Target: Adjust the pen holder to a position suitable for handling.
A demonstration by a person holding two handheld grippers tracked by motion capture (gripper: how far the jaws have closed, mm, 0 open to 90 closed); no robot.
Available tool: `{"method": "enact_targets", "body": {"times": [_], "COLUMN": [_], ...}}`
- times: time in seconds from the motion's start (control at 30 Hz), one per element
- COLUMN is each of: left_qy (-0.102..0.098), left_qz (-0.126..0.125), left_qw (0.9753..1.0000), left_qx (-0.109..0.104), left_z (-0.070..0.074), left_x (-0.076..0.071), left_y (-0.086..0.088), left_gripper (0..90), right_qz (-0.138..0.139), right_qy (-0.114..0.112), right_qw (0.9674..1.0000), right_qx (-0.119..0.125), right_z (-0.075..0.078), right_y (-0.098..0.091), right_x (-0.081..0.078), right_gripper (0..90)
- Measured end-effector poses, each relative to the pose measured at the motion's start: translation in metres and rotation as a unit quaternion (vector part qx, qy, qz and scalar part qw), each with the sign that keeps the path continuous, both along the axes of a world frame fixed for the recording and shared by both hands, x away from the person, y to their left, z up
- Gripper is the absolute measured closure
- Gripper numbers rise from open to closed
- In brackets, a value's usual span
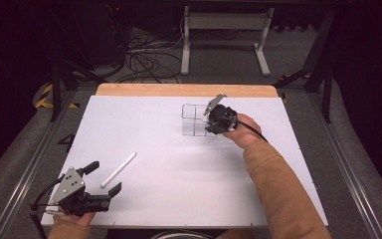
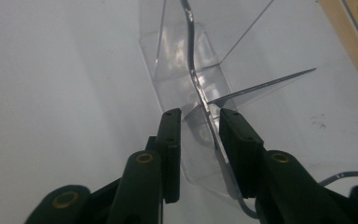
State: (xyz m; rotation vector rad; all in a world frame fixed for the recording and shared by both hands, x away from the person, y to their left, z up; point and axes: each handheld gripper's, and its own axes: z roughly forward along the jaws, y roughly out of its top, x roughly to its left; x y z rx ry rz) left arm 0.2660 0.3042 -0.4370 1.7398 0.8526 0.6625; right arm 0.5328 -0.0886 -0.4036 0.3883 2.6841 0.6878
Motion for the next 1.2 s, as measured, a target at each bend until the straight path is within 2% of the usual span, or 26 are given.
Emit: {"method": "enact_targets", "body": {"times": [0.27, 0.37, 0.5, 0.67, 0.9, 1.0, 1.2], "left_qy": [0.000, 0.001, 0.001, 0.003, 0.002, 0.003, 0.003], "left_qz": [0.000, 0.000, 0.000, 0.000, 0.000, 0.000, -0.001], "left_qw": [1.0000, 1.0000, 1.0000, 1.0000, 1.0000, 1.0000, 1.0000], "left_qx": [0.000, -0.001, -0.001, -0.001, -0.001, 0.000, 0.000], "left_z": [0.000, 0.000, 0.000, 0.000, 0.000, 0.000, 0.000], "left_x": [0.000, 0.000, 0.000, 0.000, 0.001, 0.001, 0.002], "left_y": [-0.001, -0.001, 0.000, -0.001, -0.001, -0.001, -0.001], "left_gripper": [2.3, 2.3, 2.3, 2.3, 2.3, 2.3, 2.3], "right_qz": [0.048, 0.061, 0.075, 0.123, 0.183, 0.199, 0.222], "right_qy": [0.025, 0.016, 0.022, 0.029, 0.043, 0.046, 0.066], "right_qw": [0.9985, 0.9978, 0.9961, 0.9910, 0.9819, 0.9789, 0.9728], "right_qx": [0.011, 0.016, 0.040, 0.044, 0.022, 0.017, 0.005], "right_z": [0.008, 0.014, 0.025, 0.031, 0.023, 0.018, 0.010], "right_y": [0.004, 0.004, 0.003, 0.005, 0.013, 0.016, 0.018], "right_x": [-0.014, -0.020, -0.030, -0.047, -0.065, -0.069, -0.075], "right_gripper": [87.0, 86.9, 87.0, 87.0, 87.0, 87.0, 87.0]}}
